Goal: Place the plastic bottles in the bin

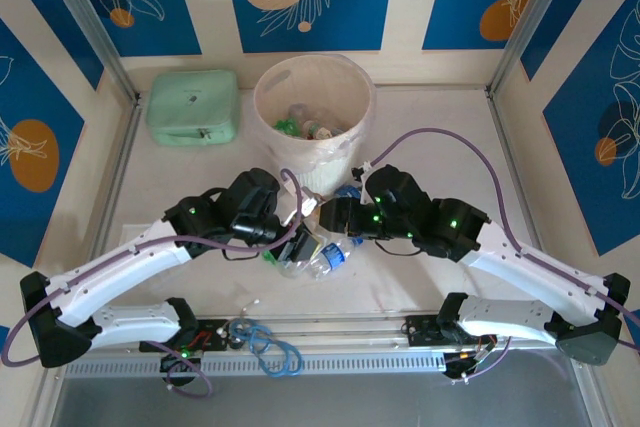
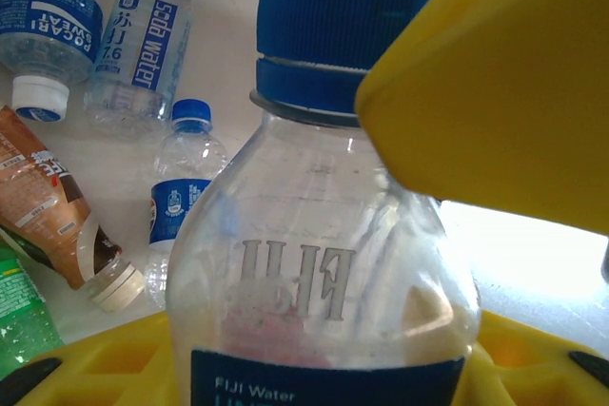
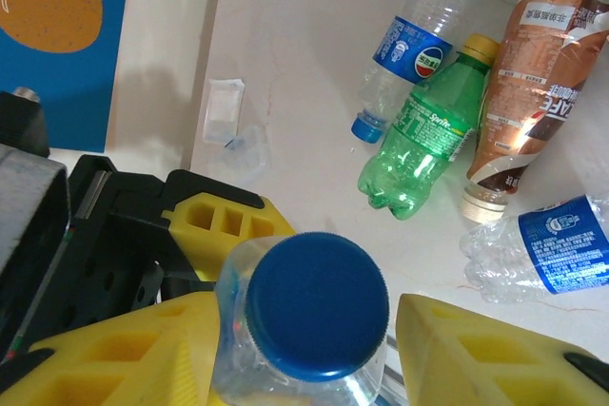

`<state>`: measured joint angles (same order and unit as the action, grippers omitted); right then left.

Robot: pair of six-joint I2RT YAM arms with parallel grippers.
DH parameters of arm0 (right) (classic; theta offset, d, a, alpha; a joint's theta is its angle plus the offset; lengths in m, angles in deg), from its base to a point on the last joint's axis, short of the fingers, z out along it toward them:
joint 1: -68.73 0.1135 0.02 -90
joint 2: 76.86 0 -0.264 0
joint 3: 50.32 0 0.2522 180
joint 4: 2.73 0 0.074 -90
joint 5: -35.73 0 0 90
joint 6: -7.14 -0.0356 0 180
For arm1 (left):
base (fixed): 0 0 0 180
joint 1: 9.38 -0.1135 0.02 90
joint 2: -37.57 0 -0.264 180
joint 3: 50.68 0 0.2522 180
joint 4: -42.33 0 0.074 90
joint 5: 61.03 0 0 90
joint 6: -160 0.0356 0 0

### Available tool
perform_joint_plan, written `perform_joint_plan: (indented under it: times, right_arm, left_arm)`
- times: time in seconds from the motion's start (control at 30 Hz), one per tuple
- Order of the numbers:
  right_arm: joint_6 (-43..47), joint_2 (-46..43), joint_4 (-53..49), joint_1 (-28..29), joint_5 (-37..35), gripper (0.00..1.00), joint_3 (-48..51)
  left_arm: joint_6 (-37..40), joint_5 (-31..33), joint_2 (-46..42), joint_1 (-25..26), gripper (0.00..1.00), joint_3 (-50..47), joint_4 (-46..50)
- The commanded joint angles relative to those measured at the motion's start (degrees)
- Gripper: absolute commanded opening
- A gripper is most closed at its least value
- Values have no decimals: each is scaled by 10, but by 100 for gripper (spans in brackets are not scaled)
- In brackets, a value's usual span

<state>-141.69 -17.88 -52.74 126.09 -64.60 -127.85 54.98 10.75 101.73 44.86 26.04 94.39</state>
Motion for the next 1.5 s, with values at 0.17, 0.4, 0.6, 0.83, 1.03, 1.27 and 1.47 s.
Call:
perform_joint_plan:
  times: [0.17, 0.4, 0.6, 0.83, 1.03, 1.27, 1.47]
  right_arm:
    - [6, 0, -7, 2, -8, 43, -13]
    - [8, -2, -15, -7, -12, 44, -21]
    - [10, -8, -13, -13, -11, 41, -22]
    - [12, -8, -14, -11, -11, 20, -26]
    - [23, -8, -28, -16, -23, 16, -53]
    - [66, 34, -58, -93, 2, 16, -193]
    - [101, 114, -66, -177, 32, 16, -341]
  left_arm:
    - [-12, -46, -22, -18, 48, 3, -29]
    - [-15, -103, -15, -24, 48, -1, -39]
    - [-13, -104, -12, -29, 46, 0, -38]
    - [-14, -91, -13, -36, 51, 2, -39]
    - [-24, 2, -41, -38, 100, 4, -41]
    - [-70, 266, -111, -40, 100, 89, 12]
    - [-112, 413, -117, -70, 100, 137, 108]
